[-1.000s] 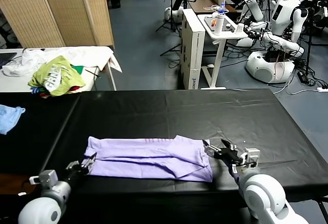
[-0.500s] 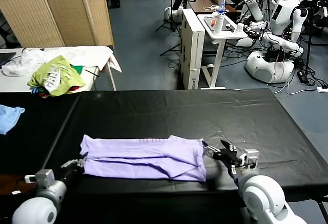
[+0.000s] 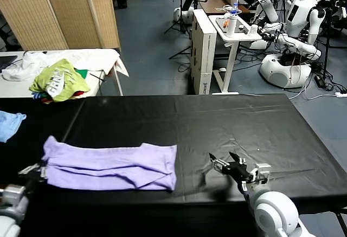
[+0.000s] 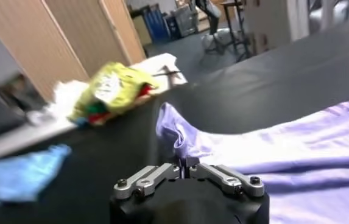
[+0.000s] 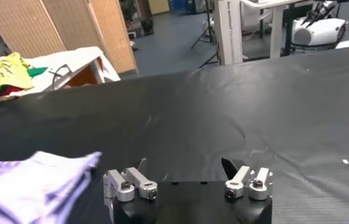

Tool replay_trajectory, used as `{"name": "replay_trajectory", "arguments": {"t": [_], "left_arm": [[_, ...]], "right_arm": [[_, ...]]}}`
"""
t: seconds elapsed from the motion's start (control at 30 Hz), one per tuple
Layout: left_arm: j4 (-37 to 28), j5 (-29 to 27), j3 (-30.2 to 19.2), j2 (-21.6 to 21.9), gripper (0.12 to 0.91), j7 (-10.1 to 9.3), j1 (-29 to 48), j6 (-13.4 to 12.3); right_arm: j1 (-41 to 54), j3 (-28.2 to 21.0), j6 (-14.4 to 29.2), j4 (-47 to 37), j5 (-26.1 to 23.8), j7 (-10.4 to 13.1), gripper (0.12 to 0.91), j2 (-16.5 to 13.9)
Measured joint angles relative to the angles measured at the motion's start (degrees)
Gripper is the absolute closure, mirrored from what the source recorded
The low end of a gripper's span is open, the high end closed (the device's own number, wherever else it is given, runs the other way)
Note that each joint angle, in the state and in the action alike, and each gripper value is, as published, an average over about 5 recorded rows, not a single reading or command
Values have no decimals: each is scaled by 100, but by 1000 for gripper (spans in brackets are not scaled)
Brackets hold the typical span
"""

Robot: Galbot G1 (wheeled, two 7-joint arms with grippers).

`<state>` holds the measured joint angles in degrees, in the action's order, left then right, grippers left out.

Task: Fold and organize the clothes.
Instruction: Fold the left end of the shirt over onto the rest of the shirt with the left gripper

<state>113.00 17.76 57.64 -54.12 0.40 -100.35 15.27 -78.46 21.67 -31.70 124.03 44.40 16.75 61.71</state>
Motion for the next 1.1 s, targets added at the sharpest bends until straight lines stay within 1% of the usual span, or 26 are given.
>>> {"name": "replay_trajectory", "arguments": {"t": [0.1, 0.2, 0.33, 0.47, 0.63, 0.77, 0.9, 1.1], "left_arm": [[191, 393, 11, -107, 846, -111, -19, 198], [539, 835, -176, -307, 846, -276, 76, 487], [1049, 1475, -709, -641, 846, -542, 299, 779], [1444, 1981, -1364, -983, 846, -751, 573, 960], [1685, 2110, -2049, -1278, 846, -856, 825, 1019], [1771, 2132, -2427, -1408, 846, -898, 951, 1040], [1762, 2083, -2678, -1524, 846, -906, 1056, 1049], [1592, 1908, -2890, -1645, 846, -871, 1109, 1020]], "right_arm": [[-111, 60, 155, 37, -105, -155, 118, 33], [-257, 151, 276, 68, -194, -262, 118, 42], [-491, 322, 333, 81, -353, -307, 118, 81], [-704, 445, 343, 96, -521, -324, 118, 164], [-908, 488, 343, 136, -649, -327, 118, 289], [-1005, 478, 343, 172, -721, -333, 118, 380], [-1076, 481, 343, 222, -741, -337, 118, 422], [-1113, 509, 341, 250, -741, -341, 118, 419]]}}
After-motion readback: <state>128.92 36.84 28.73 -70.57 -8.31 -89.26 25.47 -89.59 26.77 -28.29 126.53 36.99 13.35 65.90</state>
